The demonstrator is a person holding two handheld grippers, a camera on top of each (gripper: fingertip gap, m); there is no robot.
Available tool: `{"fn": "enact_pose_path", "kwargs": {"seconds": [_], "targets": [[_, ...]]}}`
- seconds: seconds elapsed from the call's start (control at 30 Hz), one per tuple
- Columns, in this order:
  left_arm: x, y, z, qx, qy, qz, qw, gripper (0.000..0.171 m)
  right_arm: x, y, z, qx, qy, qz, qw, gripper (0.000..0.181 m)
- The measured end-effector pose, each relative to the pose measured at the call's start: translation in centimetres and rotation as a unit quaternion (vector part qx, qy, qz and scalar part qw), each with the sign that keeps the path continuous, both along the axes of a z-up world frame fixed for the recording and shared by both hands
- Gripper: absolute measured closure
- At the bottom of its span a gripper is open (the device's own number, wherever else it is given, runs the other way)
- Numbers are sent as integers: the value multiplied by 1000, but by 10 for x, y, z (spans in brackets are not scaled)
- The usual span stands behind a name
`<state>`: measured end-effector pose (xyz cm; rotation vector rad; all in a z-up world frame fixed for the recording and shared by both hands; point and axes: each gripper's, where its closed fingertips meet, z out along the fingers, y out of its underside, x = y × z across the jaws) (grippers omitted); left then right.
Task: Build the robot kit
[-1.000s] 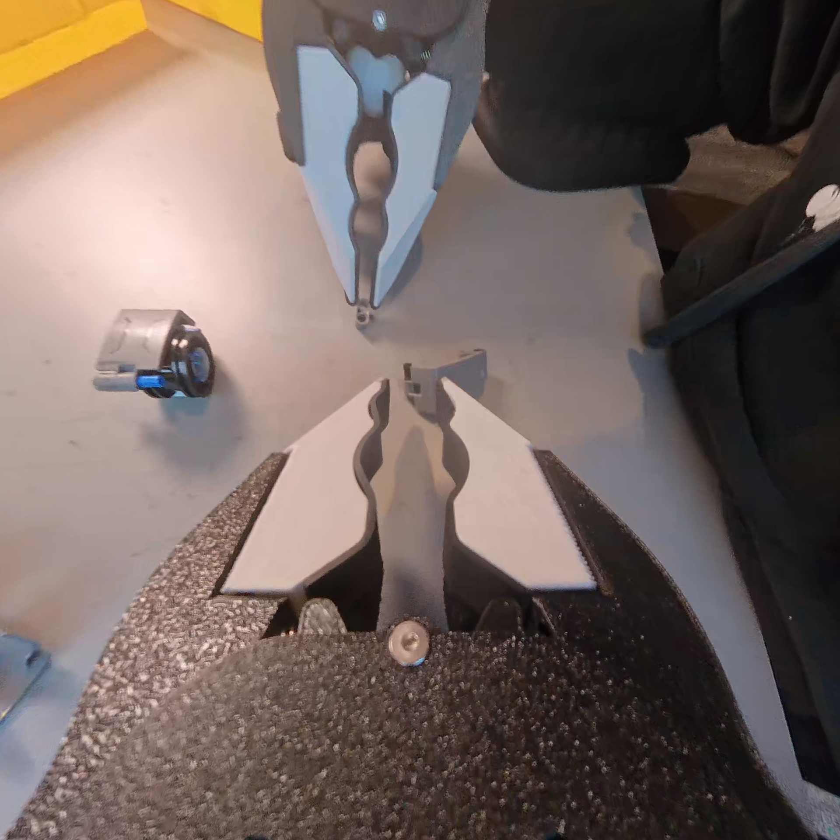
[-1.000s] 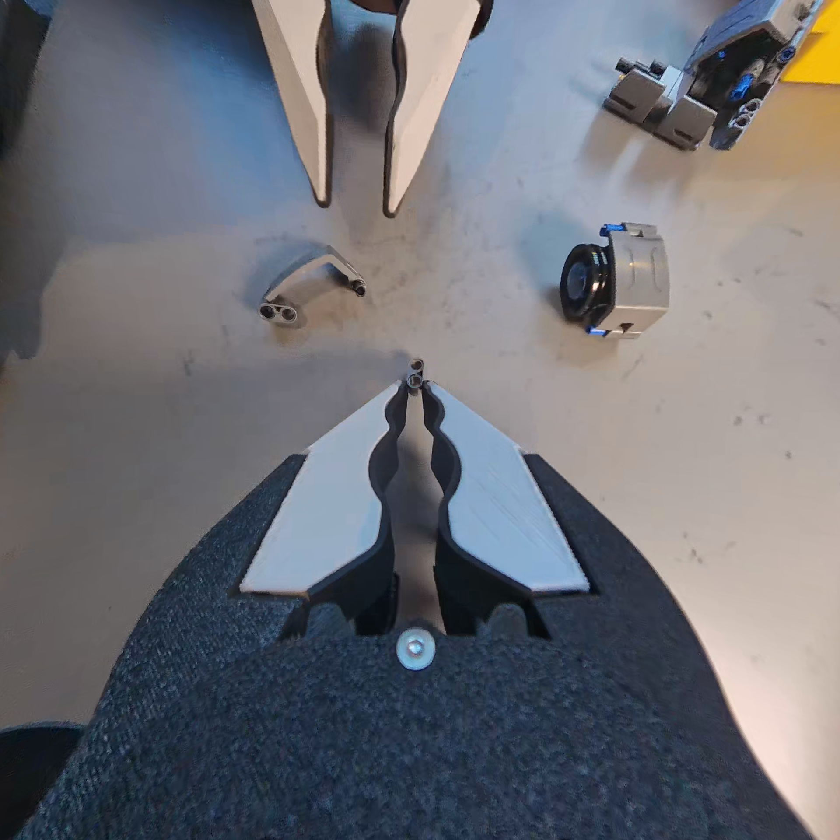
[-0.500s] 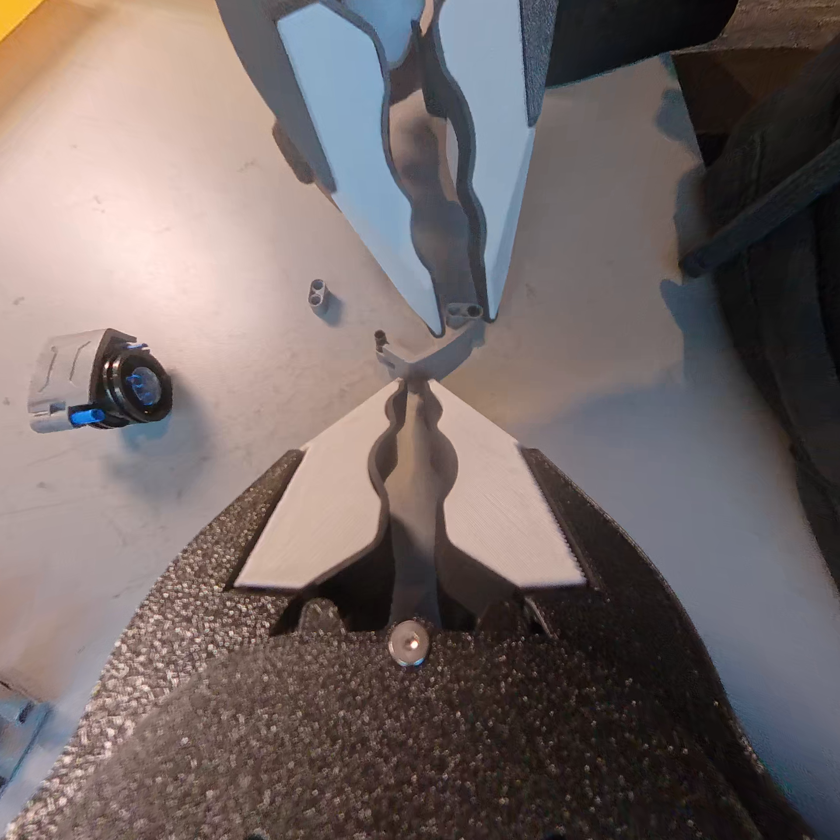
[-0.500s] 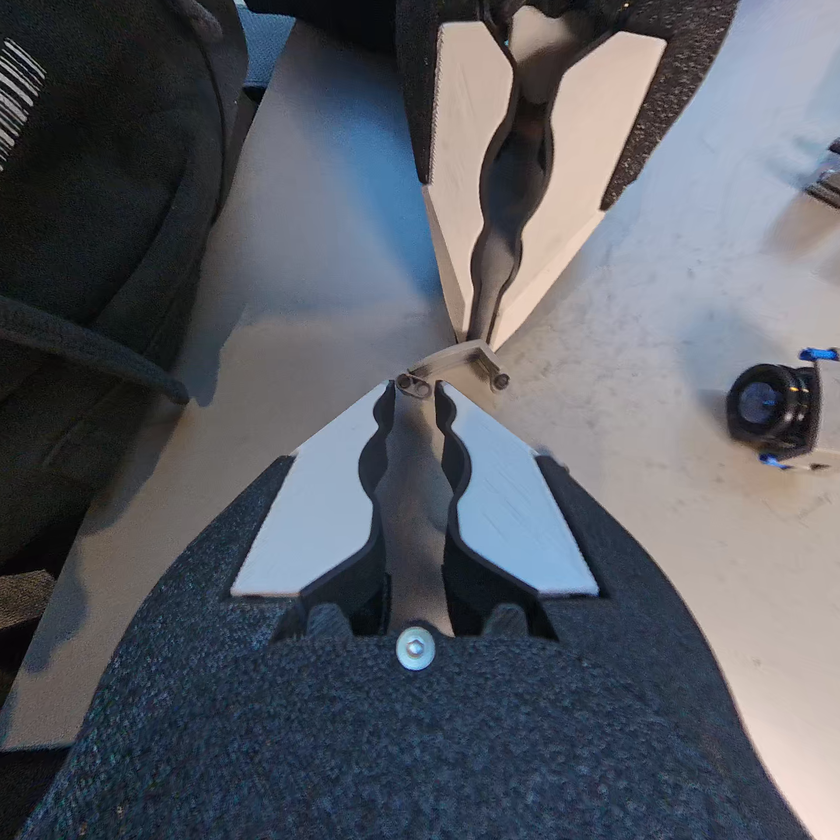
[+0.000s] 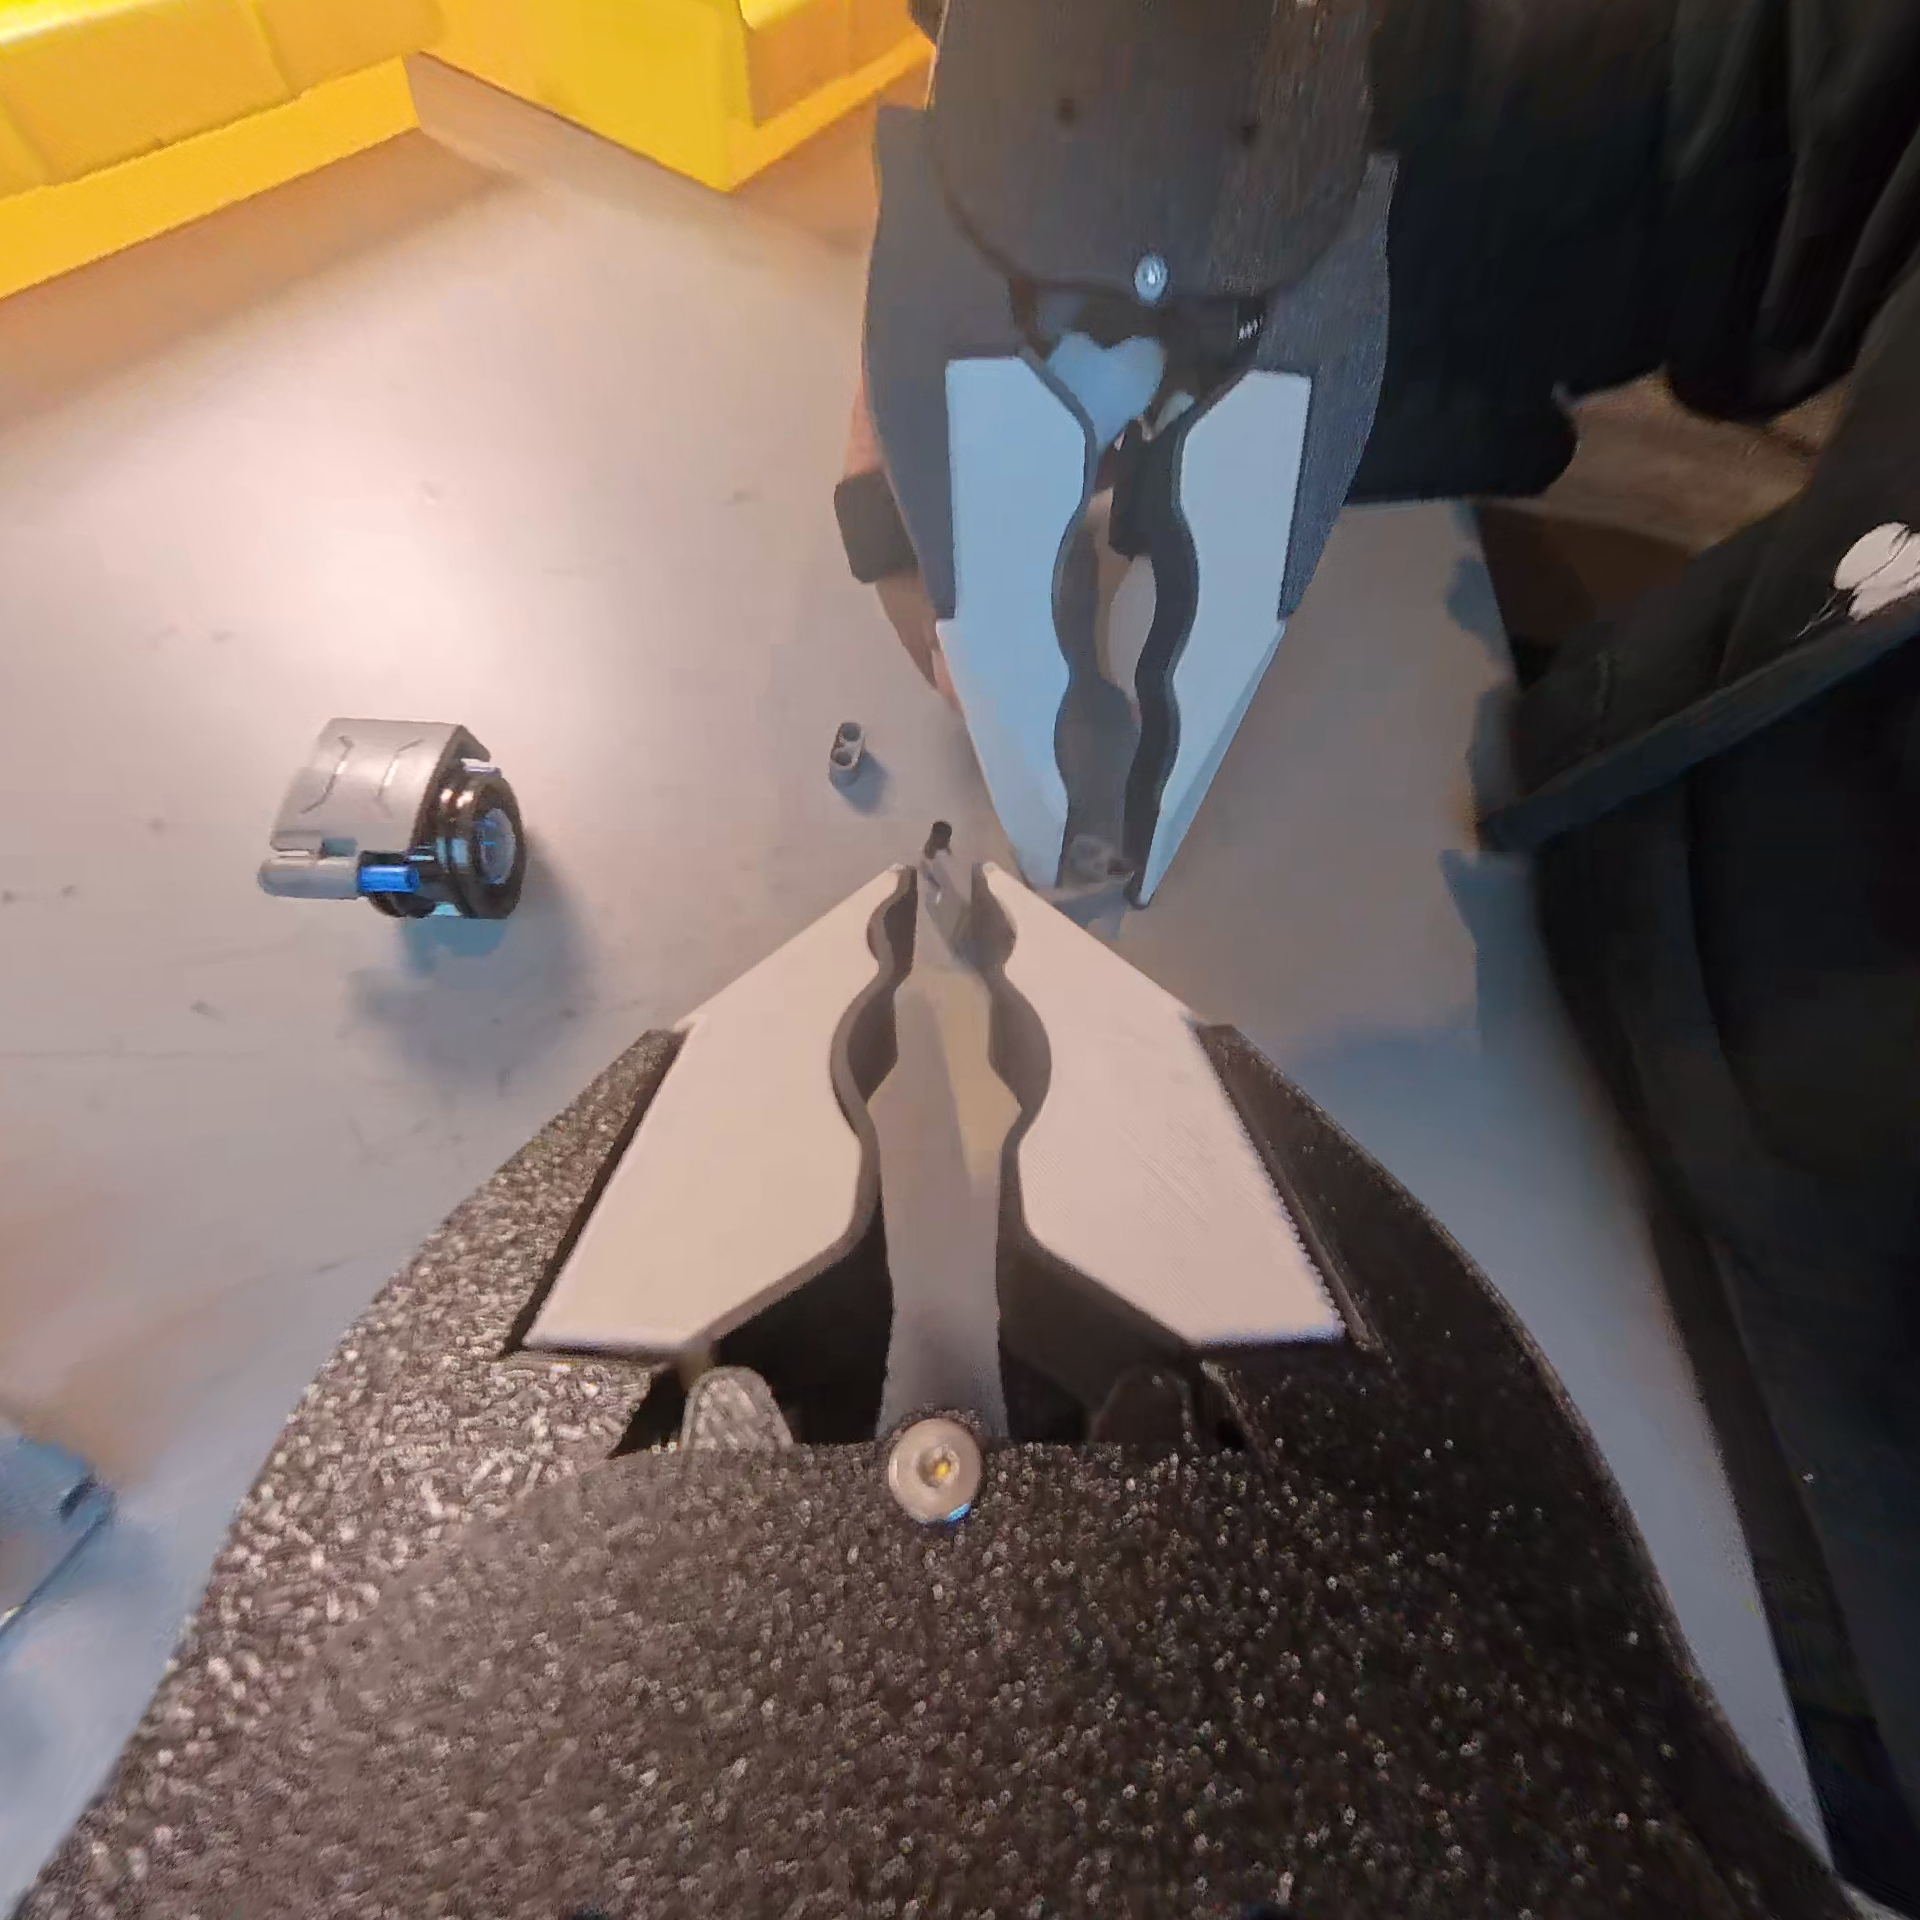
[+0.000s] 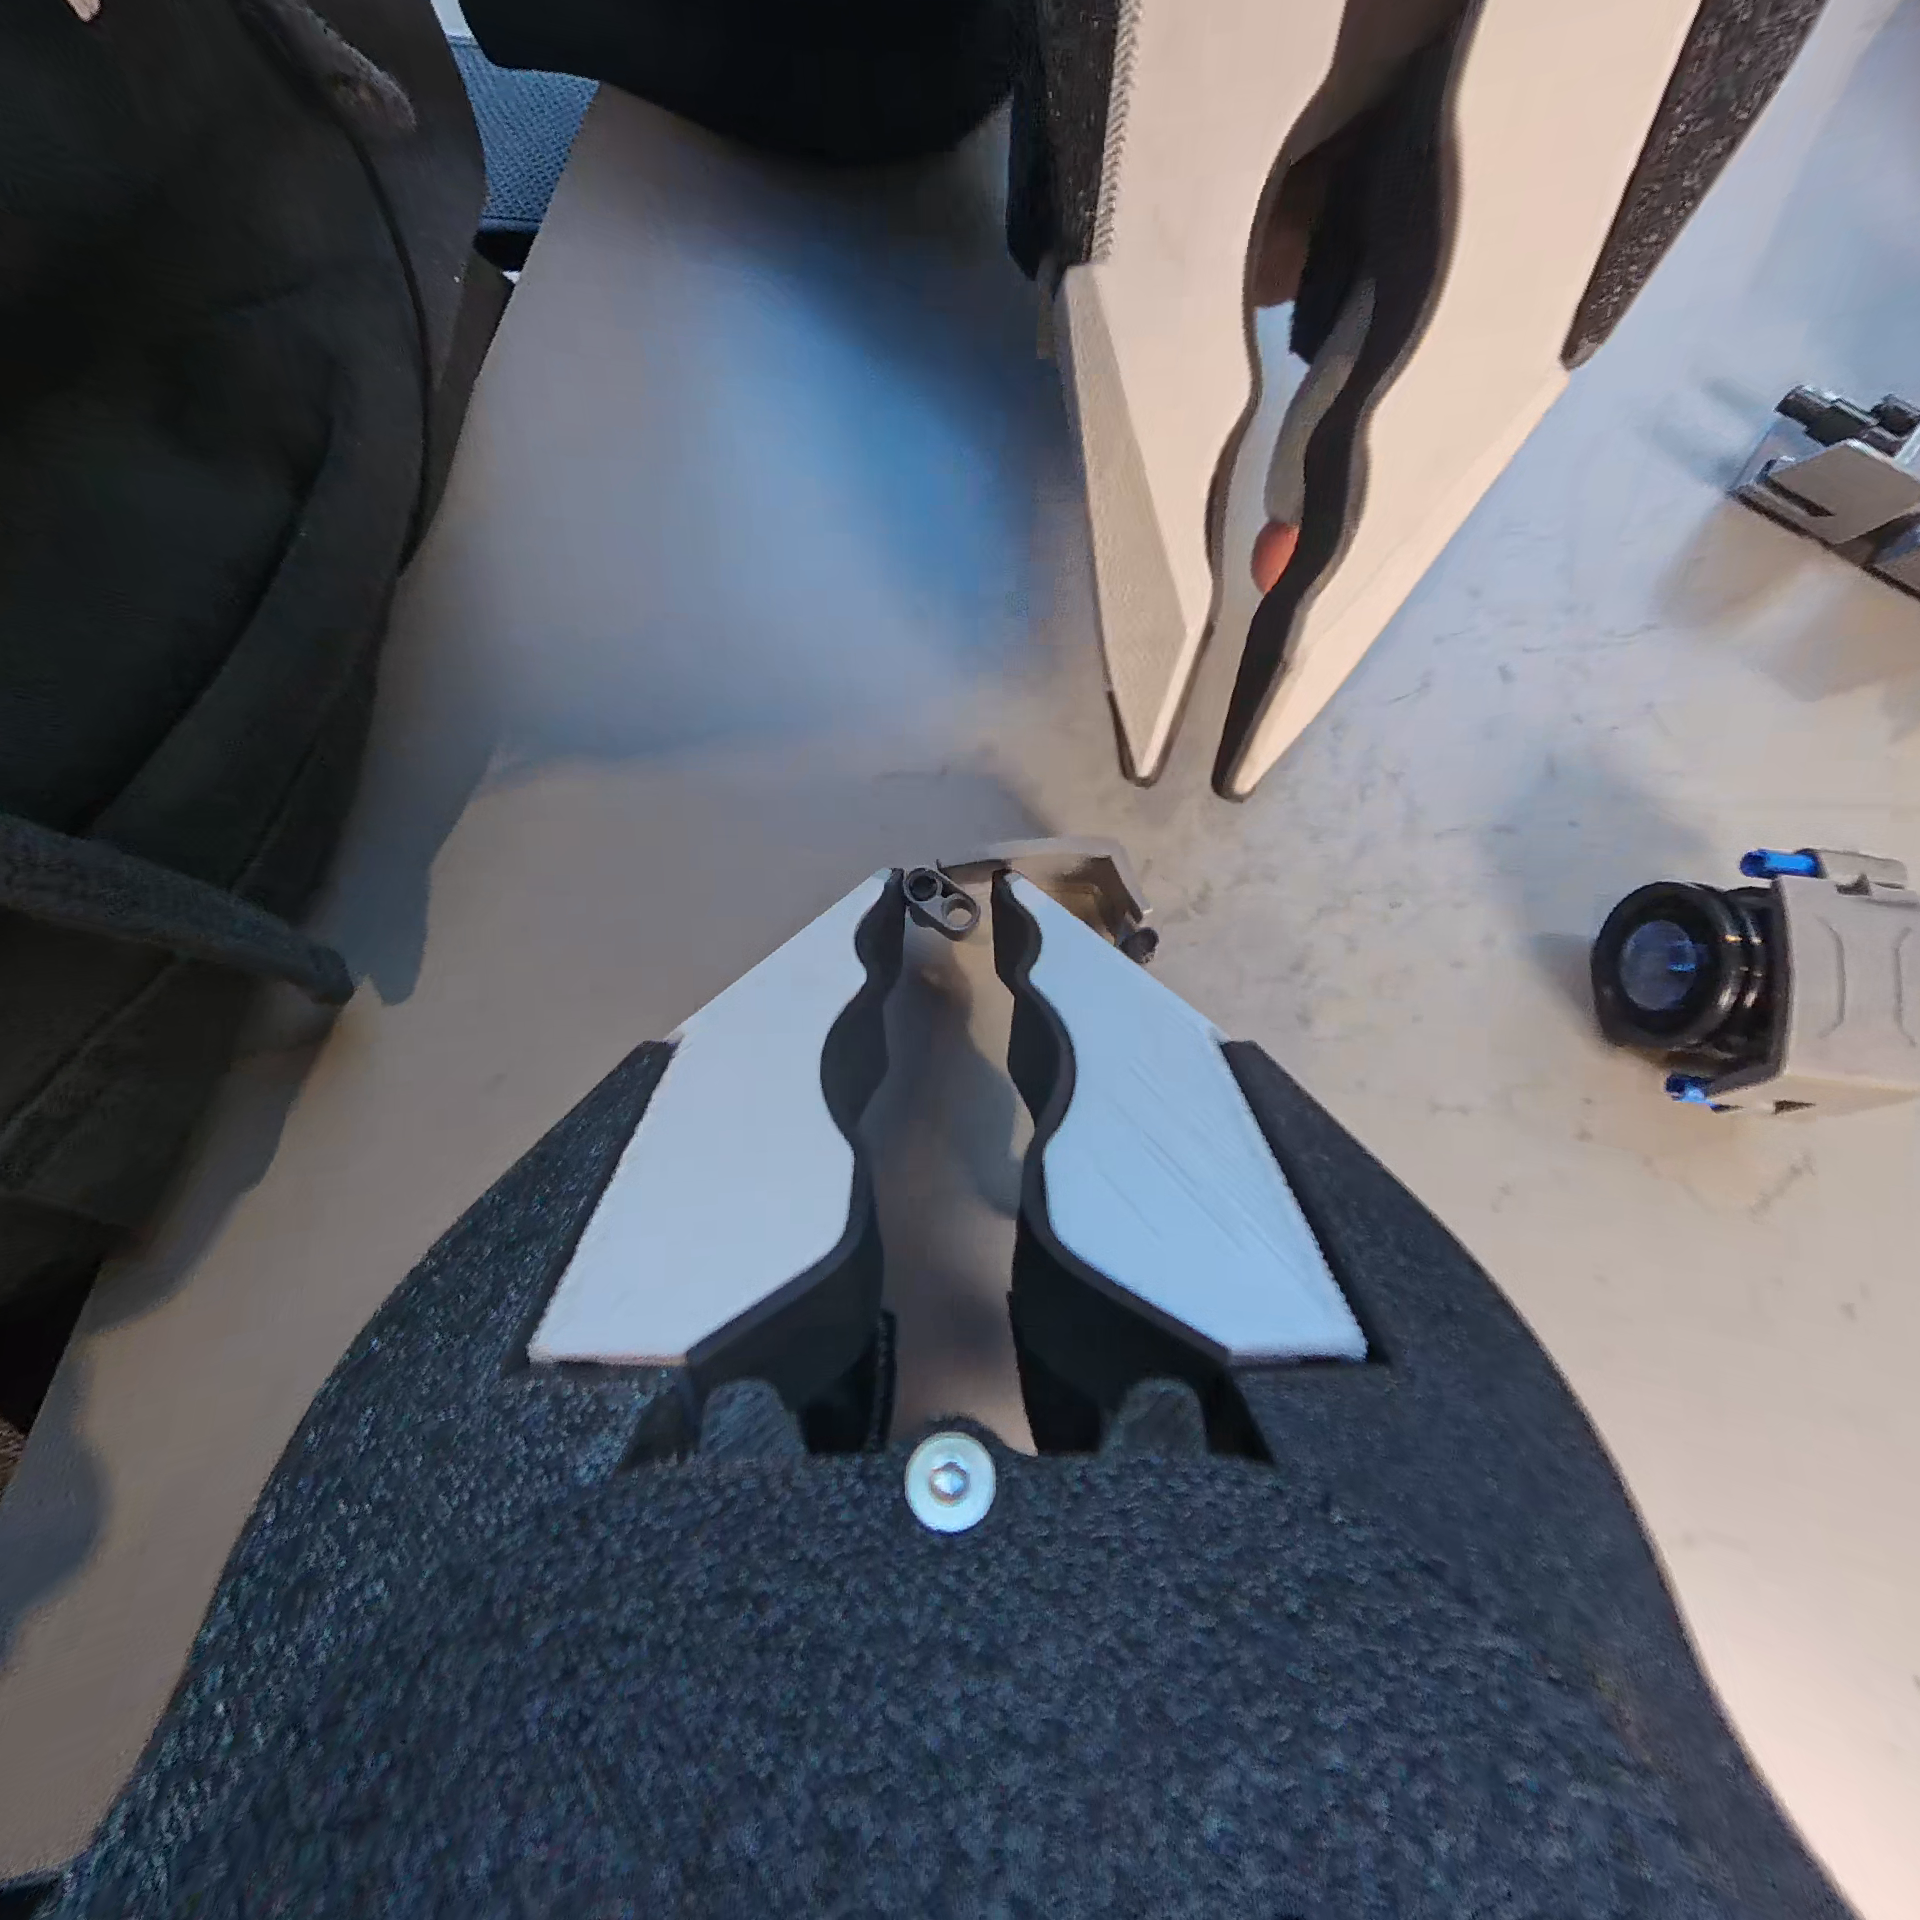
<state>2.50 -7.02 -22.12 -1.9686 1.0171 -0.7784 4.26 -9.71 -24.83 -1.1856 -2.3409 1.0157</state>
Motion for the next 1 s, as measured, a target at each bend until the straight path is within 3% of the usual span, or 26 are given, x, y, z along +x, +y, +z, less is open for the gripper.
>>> {"fn": "enact_pose_path", "kwargs": {"seconds": [0.13, 0.33, 0.43, 0.6, 0.83, 0.9, 1.0], "targets": [[7, 3, -3, -44, -26, 18, 999, 150, -8, 1, 4, 3, 21, -14, 1000, 166], [6, 2, -13, -57, -6, 18, 998, 156, -1, 2, 21, -13, 38, -4, 999, 160], [8, 1, -15, -53, 2, 13, 999, 160, 6, 27, 34, -13, 47, -38, 998, 160], [8, 1, -14, -51, 0, 12, 999, 160, 16, 74, 10, 28, 4, -109, 994, 161], [5, 1, -10, -51, -1, 13, 999, 160, 9, 72, -7, 25, -19, -110, 993, 164], [7, 1, -12, -52, 5, 11, 999, 160, 6, 73, -8, 32, -19, -108, 993, 175], [9, 3, -15, -54, 19, 18, 998, 161, 5, 68, -7, 39, -12, -91, 995, 176]]}}
